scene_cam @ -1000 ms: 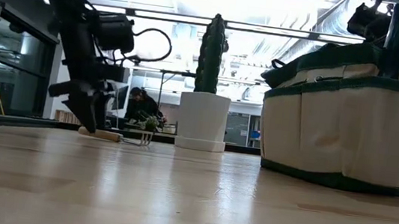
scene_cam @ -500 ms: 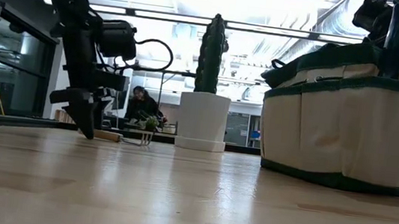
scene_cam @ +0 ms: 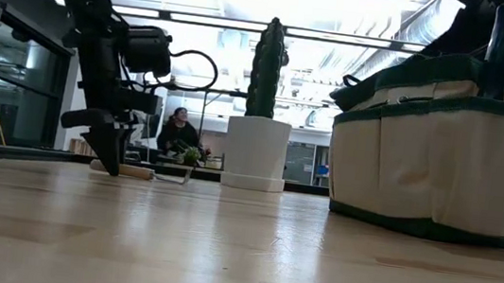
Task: Pick & Place Garden tools in Gardening bag
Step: Put the brown hand rake into the brown gardening bag
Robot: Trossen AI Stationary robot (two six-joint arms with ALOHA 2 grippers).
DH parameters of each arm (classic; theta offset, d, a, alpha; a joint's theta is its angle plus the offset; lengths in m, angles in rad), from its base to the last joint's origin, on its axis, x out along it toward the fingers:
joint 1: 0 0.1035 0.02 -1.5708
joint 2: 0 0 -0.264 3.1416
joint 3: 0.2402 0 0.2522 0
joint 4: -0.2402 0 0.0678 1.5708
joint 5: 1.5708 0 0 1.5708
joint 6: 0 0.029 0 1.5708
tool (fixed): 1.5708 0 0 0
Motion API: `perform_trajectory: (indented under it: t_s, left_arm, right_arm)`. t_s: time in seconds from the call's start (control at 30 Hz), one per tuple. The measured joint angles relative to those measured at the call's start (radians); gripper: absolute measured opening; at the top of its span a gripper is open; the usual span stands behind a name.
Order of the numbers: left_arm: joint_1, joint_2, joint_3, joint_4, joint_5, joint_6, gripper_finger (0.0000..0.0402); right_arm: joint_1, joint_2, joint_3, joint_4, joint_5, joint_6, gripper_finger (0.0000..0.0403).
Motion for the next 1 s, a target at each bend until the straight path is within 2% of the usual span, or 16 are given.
perform_trajectory:
  t_s: [0.1, 0.3, 0.43, 0.53, 0.63, 0.87, 1.0]
  left_arm:
    - [0.000, -0.007, 0.010, -0.014, 0.013, -0.015, 0.0061]
    - [-0.016, -0.013, 0.109, -0.118, 0.026, -0.054, 0.0061]
    - [-0.071, -0.014, 0.180, -0.185, 0.024, -0.062, 0.0061]
    - [-0.126, -0.014, 0.245, -0.218, 0.013, -0.079, 0.0061]
    - [-0.182, -0.014, 0.318, -0.279, -0.041, -0.103, 0.0061]
    - [-0.303, -0.016, 0.493, -0.372, -0.111, -0.160, 0.0061]
    - [-0.365, -0.016, 0.578, -0.393, -0.137, -0.197, 0.0061]
  right_arm:
    - [0.000, 0.000, 0.004, 0.036, -0.006, -0.021, 0.0003]
    - [0.000, 0.003, 0.004, 0.125, -0.008, -0.040, 0.0003]
    - [0.000, 0.006, 0.004, 0.178, -0.060, -0.099, 0.0015]
    - [0.000, 0.018, 0.004, 0.218, -0.100, -0.146, 0.0037]
    - [0.000, 0.041, 0.004, 0.263, -0.141, -0.181, 0.0070]
    - [0.000, 0.138, 0.004, 0.376, -0.162, -0.247, 0.0153]
    - [0.000, 0.208, 0.004, 0.489, -0.192, -0.322, 0.0177]
